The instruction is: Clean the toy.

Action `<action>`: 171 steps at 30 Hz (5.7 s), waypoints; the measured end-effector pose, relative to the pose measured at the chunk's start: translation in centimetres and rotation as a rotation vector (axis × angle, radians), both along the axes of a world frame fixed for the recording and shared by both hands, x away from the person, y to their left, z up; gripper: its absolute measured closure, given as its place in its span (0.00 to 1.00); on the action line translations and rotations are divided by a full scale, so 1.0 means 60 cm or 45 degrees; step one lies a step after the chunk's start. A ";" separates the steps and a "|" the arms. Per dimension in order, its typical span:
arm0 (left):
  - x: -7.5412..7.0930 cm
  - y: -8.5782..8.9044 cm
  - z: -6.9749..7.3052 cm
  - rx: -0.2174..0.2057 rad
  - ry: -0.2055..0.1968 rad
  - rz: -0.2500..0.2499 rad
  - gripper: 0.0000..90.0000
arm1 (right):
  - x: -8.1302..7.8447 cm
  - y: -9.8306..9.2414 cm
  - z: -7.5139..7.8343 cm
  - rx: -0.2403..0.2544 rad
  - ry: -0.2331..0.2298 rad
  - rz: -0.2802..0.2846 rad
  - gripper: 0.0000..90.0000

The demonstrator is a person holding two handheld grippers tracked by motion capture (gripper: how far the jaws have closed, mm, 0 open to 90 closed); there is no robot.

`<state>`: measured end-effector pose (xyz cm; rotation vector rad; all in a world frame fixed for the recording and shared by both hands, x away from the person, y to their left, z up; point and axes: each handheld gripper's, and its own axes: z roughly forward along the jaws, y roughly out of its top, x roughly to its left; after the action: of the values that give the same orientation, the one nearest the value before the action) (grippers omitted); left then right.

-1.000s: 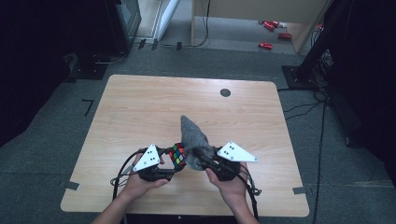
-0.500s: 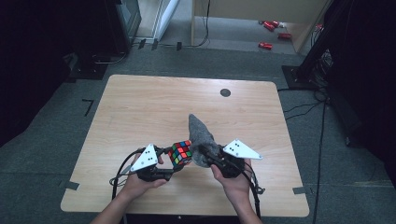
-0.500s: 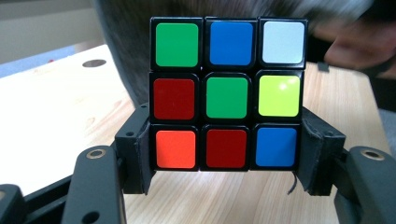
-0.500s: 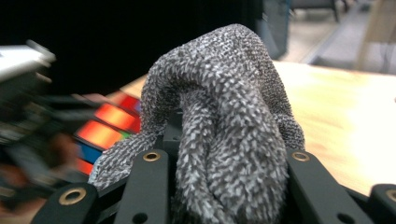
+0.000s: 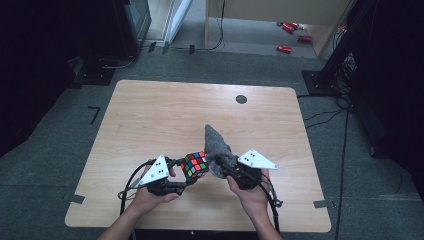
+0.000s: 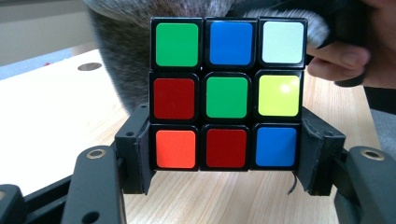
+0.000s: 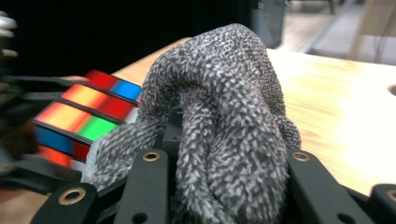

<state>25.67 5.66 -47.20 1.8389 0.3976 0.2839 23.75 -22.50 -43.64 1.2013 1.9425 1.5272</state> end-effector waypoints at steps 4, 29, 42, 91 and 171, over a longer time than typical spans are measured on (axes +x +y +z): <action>0.000 -0.007 -0.006 0.044 0.004 -0.002 0.38 | -0.012 0.007 0.021 0.065 -0.046 0.053 0.74; -0.001 0.011 0.011 -0.108 0.019 -0.012 0.38 | 0.006 -0.002 -0.005 0.220 0.067 0.181 0.76; 0.015 0.037 0.019 -0.245 0.091 0.034 0.38 | 0.021 0.022 -0.054 0.155 0.220 0.459 0.76; 0.017 0.043 0.019 -0.389 0.155 0.141 0.38 | -0.005 0.072 -0.080 0.195 0.034 0.099 0.77; 0.085 0.070 0.002 -0.163 0.533 -0.049 0.38 | -0.007 0.071 -0.075 -0.211 -0.427 0.309 0.29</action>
<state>30.77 9.86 -47.10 1.7730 0.6524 -0.1556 23.31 -18.26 -48.16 0.6125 1.9877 1.5301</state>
